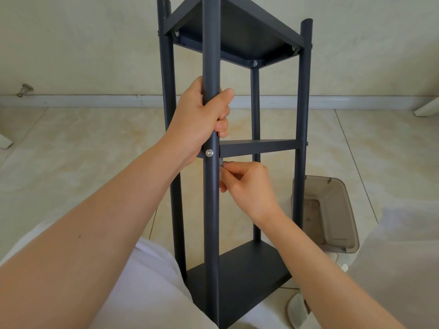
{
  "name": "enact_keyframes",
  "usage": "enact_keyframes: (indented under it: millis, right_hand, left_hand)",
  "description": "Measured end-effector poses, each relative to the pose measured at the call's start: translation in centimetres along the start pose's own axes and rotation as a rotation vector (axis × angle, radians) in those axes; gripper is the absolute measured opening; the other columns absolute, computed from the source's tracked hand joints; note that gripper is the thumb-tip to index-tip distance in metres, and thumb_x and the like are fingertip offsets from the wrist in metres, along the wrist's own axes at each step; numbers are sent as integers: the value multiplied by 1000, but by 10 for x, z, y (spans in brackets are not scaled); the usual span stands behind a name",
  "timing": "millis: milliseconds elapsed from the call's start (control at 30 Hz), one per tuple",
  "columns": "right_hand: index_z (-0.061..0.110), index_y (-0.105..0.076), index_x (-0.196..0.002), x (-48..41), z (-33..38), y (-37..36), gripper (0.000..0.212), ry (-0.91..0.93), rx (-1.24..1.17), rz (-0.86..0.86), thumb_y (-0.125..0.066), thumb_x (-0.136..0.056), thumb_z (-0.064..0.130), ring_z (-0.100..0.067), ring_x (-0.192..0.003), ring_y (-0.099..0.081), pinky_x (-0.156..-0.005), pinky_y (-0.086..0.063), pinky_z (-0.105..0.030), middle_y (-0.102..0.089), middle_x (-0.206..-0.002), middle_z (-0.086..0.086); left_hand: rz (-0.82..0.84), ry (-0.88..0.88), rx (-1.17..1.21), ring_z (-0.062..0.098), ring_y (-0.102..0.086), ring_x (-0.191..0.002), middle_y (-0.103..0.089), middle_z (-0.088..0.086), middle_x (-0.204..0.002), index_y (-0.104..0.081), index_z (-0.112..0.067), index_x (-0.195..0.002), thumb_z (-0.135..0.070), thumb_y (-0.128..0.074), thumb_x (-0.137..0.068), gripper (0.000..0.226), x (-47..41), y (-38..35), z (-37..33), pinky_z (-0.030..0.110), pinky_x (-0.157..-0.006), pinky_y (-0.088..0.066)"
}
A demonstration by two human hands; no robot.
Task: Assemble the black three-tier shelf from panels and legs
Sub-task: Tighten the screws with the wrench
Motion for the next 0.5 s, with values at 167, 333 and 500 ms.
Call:
enact_keyframes:
  millis: [167,333,500]
  right_hand:
    - [8,-70,-69,-4,-3,-7,27,49,14,-61,-62,-94,4,-13,-53,-56,-56,-50,-26,-62,-57,-2]
    - [-4,-72,-74,-10,0,-7,20,147,41,-148,-65,-92,1,-36,-62,-59,-63,-51,-33,-67,-63,-12]
    - [-4,-71,-72,-9,3,-6,20,220,61,-184,-66,-91,0,-26,-59,-58,-63,-51,-26,-65,-61,-12]
  left_hand:
    - [17,-6,1,6,-42,-49,-46,-10,-58,-47,-18,-94,-21,-59,-102,14,0,-4,-1,22,-52,-46]
    - [38,-17,-10,6,-43,-49,-46,-11,-58,-47,-19,-95,-21,-59,-102,14,0,-5,-2,21,-53,-46]
    - [40,-15,-2,7,-42,-48,-46,-11,-57,-46,-18,-94,-20,-59,-102,15,0,-5,-1,21,-53,-45]
Point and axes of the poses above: each hand's wrist, its own x-axis away from the middle knuckle, its own y-axis out of the back of the hand, z = x × y, the point moved 9 cm from there along -x, towards the middle knuckle
